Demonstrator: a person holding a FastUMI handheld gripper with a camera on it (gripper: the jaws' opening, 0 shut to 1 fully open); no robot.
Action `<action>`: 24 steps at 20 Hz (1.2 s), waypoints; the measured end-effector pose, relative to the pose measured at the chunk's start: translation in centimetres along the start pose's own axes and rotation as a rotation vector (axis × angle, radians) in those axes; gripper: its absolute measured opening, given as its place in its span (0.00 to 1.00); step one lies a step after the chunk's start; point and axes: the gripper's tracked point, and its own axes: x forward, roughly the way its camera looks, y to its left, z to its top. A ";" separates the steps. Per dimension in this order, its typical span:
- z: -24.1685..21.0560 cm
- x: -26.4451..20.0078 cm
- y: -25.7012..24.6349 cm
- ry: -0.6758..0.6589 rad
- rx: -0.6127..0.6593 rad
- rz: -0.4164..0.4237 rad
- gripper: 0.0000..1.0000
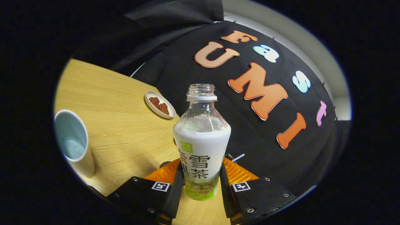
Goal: Take the bottle from table, then pour the juice into the cup, finally place the bottle on the coaster
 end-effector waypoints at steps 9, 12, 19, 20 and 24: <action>-0.6 4.3 -1.5 0.042 0.467 0.017 0.58; -0.8 5.0 -1.5 0.043 0.530 0.010 0.58; -2.2 7.1 0.3 0.100 0.642 0.029 0.58; -2.4 7.3 0.5 0.108 0.652 0.031 0.58; -3.2 8.0 1.7 0.143 0.671 0.041 0.58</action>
